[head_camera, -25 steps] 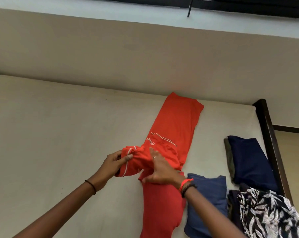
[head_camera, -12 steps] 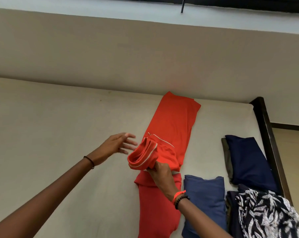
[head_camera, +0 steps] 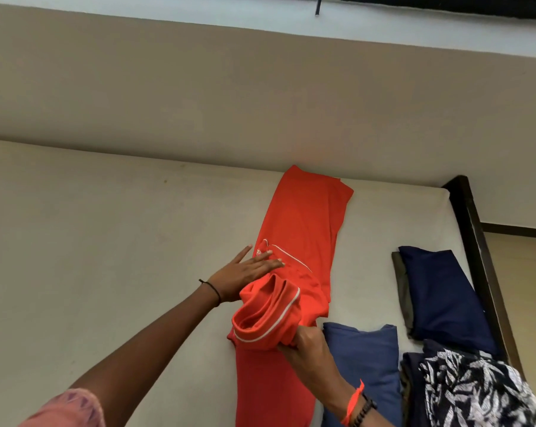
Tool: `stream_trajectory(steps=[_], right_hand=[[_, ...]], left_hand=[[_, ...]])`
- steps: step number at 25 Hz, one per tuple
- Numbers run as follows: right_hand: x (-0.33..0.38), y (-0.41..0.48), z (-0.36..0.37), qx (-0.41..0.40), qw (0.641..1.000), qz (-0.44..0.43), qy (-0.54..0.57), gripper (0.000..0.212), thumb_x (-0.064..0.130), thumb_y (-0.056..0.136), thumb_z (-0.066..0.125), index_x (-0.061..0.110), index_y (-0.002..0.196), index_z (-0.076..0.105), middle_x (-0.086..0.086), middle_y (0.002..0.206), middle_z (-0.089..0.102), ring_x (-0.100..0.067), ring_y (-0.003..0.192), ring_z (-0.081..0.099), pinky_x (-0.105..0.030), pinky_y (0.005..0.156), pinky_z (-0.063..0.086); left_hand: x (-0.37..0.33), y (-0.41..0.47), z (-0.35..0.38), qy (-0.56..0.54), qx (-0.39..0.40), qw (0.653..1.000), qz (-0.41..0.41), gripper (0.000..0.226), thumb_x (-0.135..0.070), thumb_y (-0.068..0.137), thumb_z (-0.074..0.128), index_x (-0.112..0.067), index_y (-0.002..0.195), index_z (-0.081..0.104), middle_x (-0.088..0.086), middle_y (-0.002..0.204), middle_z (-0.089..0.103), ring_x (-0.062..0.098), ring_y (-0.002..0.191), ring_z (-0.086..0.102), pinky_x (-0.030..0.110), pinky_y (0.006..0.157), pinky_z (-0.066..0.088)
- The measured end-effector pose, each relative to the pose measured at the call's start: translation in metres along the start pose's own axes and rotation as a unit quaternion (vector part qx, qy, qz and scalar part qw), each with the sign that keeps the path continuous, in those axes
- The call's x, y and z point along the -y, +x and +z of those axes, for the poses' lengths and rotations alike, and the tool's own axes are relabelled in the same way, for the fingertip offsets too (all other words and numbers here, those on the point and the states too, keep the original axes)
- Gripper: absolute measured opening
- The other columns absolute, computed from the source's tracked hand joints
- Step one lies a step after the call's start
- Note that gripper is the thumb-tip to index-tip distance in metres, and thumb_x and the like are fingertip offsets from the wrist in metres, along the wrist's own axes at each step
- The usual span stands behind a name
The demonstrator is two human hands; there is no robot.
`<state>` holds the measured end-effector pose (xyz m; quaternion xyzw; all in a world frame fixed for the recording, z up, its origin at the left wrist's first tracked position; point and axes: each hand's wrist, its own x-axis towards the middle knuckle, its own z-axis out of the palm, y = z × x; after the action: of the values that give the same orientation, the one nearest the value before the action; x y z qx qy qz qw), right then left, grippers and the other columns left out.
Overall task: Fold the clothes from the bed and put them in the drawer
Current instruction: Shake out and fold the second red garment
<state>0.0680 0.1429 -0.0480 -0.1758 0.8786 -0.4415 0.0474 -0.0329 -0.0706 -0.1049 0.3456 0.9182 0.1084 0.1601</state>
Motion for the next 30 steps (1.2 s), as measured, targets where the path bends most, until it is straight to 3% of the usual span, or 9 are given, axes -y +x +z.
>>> stream_trajectory(steps=[4, 7, 11, 15, 20, 22, 25, 28, 30], right_hand=[[0.013, -0.016, -0.024, 0.012, 1.0, -0.024, 0.015, 0.021, 0.02, 0.066, 0.055, 0.021, 0.069, 0.034, 0.007, 0.07, 0.039, 0.009, 0.051, 0.034, -0.012, 0.045, 0.018], [0.022, -0.03, -0.043, 0.052, 0.998, -0.016, 0.01, 0.022, 0.02, 0.064, 0.055, 0.021, 0.068, 0.033, 0.002, 0.073, 0.044, 0.014, 0.048, 0.032, -0.004, 0.046, 0.017], [0.026, -0.014, -0.081, 0.097, 0.989, 0.073, 0.086, 0.018, 0.03, 0.058, 0.055, 0.017, 0.067, 0.048, 0.015, 0.058, 0.054, 0.016, 0.052, 0.039, -0.006, 0.045, 0.029], [-0.007, 0.07, -0.123, 0.063, 0.978, 0.159, 0.12, 0.044, 0.045, 0.059, 0.064, 0.001, 0.058, 0.059, 0.01, 0.054, 0.044, 0.005, 0.048, 0.036, -0.018, 0.048, 0.03], [-0.082, 0.198, -0.122, 0.017, 0.984, 0.171, -0.051, 0.031, 0.031, 0.083, 0.071, 0.008, 0.069, 0.056, -0.012, 0.065, 0.053, -0.021, 0.063, 0.051, -0.034, 0.061, 0.038], [-0.118, 0.204, -0.098, 0.056, 0.963, 0.24, -0.106, 0.04, 0.034, 0.09, 0.061, -0.002, 0.106, 0.061, -0.023, 0.105, 0.065, -0.034, 0.101, 0.061, -0.037, 0.083, 0.043], [-0.142, 0.16, -0.054, 0.142, 0.929, 0.288, -0.185, 0.053, 0.036, 0.094, 0.054, -0.006, 0.126, 0.045, -0.029, 0.128, 0.051, -0.039, 0.12, 0.048, -0.04, 0.094, 0.039], [-0.135, 0.102, -0.009, 0.159, 0.914, 0.198, -0.318, 0.071, 0.042, 0.093, 0.051, 0.003, 0.147, 0.025, -0.02, 0.151, 0.027, -0.033, 0.14, 0.028, -0.054, 0.108, 0.028], [-0.127, 0.072, 0.02, 0.175, 0.907, 0.116, -0.365, 0.087, 0.054, 0.077, 0.065, 0.0, 0.14, 0.04, -0.019, 0.147, 0.039, -0.033, 0.135, 0.039, -0.064, 0.1, 0.034]], left_hand=[[-0.003, 0.003, 0.015, -0.006, -0.049, 0.999, 0.022, 0.04, -0.021, 0.083, 0.035, -0.029, 0.117, 0.055, -0.008, 0.124, 0.063, 0.011, 0.129, 0.049, 0.064, 0.109, 0.018], [-0.009, -0.01, 0.027, -0.063, -0.004, 0.998, -0.009, 0.046, -0.014, 0.076, 0.051, -0.028, 0.118, 0.061, -0.01, 0.128, 0.06, 0.006, 0.132, 0.043, 0.055, 0.113, 0.004], [-0.025, -0.025, 0.047, -0.167, 0.023, 0.983, -0.069, 0.029, -0.023, 0.083, 0.053, -0.027, 0.11, 0.062, -0.011, 0.114, 0.065, 0.006, 0.11, 0.056, 0.037, 0.114, 0.015], [-0.024, -0.017, 0.04, -0.282, -0.007, 0.948, -0.15, 0.04, -0.049, 0.08, 0.044, -0.016, 0.091, 0.063, 0.002, 0.082, 0.067, 0.02, 0.074, 0.059, 0.031, 0.079, 0.043], [-0.019, 0.019, 0.029, -0.434, 0.011, 0.864, -0.256, 0.034, -0.03, 0.09, 0.063, -0.022, 0.121, 0.052, 0.002, 0.108, 0.062, 0.017, 0.1, 0.057, 0.028, 0.086, 0.044], [-0.013, 0.028, 0.028, -0.485, 0.019, 0.821, -0.302, 0.054, -0.016, 0.09, 0.063, -0.014, 0.139, 0.039, 0.007, 0.125, 0.056, 0.017, 0.109, 0.053, 0.023, 0.092, 0.041], [-0.004, 0.032, 0.042, -0.521, 0.014, 0.775, -0.358, 0.059, -0.014, 0.09, 0.063, -0.011, 0.141, 0.033, 0.012, 0.132, 0.051, 0.025, 0.118, 0.051, 0.029, 0.097, 0.042], [-0.001, 0.033, 0.055, -0.509, 0.001, 0.765, -0.395, 0.057, -0.016, 0.09, 0.063, -0.009, 0.14, 0.035, 0.014, 0.126, 0.052, 0.028, 0.115, 0.052, 0.032, 0.095, 0.043], [0.0, 0.036, 0.064, -0.497, -0.017, 0.767, -0.406, 0.056, -0.014, 0.091, 0.061, -0.01, 0.14, 0.036, 0.017, 0.125, 0.053, 0.03, 0.112, 0.054, 0.035, 0.095, 0.044]])
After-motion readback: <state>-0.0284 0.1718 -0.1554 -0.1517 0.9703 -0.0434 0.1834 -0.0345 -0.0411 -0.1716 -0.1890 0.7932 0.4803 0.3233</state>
